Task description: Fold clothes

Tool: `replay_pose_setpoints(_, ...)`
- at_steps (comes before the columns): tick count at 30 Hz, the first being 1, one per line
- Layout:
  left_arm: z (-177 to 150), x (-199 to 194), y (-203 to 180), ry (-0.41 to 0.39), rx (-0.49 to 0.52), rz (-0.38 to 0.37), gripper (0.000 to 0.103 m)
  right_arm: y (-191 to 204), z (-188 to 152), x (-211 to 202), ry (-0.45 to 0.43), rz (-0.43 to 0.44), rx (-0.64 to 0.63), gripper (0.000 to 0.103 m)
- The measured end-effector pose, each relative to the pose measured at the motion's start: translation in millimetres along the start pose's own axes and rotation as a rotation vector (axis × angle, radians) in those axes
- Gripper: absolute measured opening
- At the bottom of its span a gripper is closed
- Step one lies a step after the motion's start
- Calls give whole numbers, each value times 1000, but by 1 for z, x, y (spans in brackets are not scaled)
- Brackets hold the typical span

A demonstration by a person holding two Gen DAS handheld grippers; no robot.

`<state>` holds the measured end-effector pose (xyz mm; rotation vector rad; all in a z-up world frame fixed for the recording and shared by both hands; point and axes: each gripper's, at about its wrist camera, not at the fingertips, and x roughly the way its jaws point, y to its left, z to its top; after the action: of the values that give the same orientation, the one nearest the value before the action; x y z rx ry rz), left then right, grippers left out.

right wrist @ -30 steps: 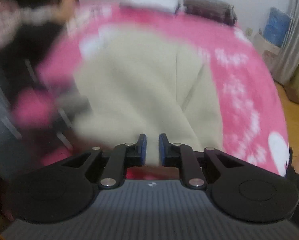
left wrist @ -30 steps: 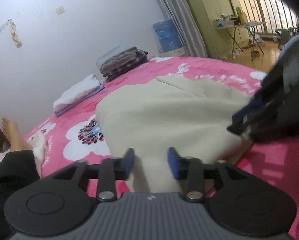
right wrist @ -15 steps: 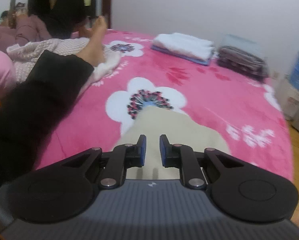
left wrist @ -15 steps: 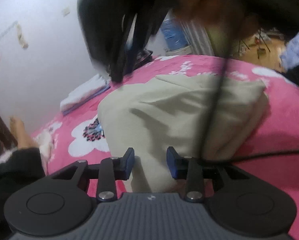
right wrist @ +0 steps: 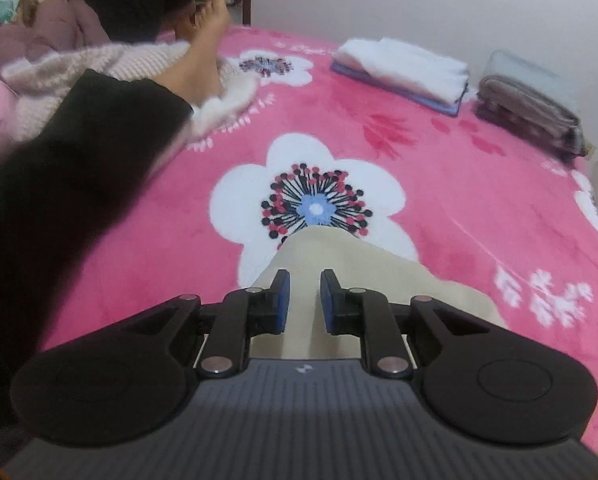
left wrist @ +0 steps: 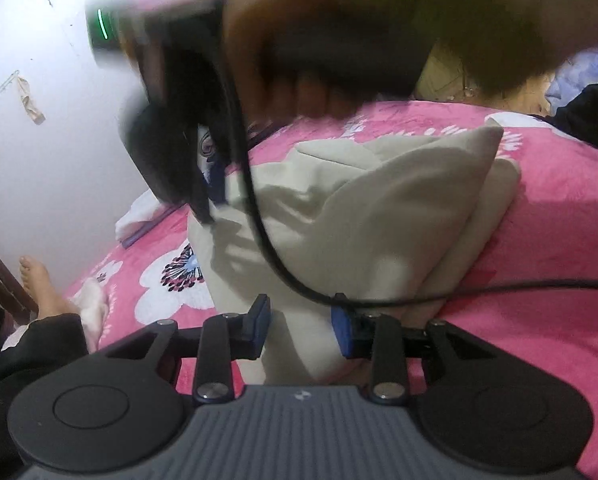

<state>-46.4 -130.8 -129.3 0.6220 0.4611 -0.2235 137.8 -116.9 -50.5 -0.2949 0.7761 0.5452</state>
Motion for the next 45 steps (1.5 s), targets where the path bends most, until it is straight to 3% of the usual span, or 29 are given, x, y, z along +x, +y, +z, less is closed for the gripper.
replay_pose_setpoints(2,0,2,0,-1,1,9,33,-10,-11,42,53,-13,29,15)
replay_pose_setpoints(4,0,2,0,0,0,7,33,-13,-15,55,58,-14,45,15)
replay_pose_setpoints(8,1,2,0,3,-3,4,33,-11,5,37,103,-28,-3,16)
replay_pose_setpoints(12,1,3,1,6,-7,1,33,-12,29,11,16,6,14,16)
replay_pose_setpoints(14,1,3,1,7,-8,-1,33,-14,29,28,42,19,27,15)
replay_pose_setpoints(16,1,3,1,8,-10,-3,33,-17,9,67,132,-27,36,15)
replay_pose_setpoints(18,1,2,2,-1,-12,-7,33,-29,-6,84,122,-30,105,14)
replay_pose_setpoints(20,0,1,2,-5,-3,-11,33,-36,-4,81,121,-12,151,14)
replay_pose_setpoints(25,2,-2,9,-9,-23,-25,36,-32,0,54,62,-36,83,15)
replay_pose_setpoints(30,4,-11,30,3,-103,-65,45,-42,-4,-23,-72,-42,70,16)
replay_pose_setpoints(36,6,-21,55,40,-205,-114,46,-16,-23,-85,-106,76,-46,16)
replay_pose_setpoints(39,4,-22,54,102,-239,-114,46,2,-40,-75,-65,122,-50,16)
replay_pose_setpoints(44,-4,-19,58,183,-301,-141,47,25,-96,-12,62,37,-86,16)
replay_pose_setpoints(45,-6,-18,60,202,-312,-148,47,21,-90,-14,79,44,-39,16)
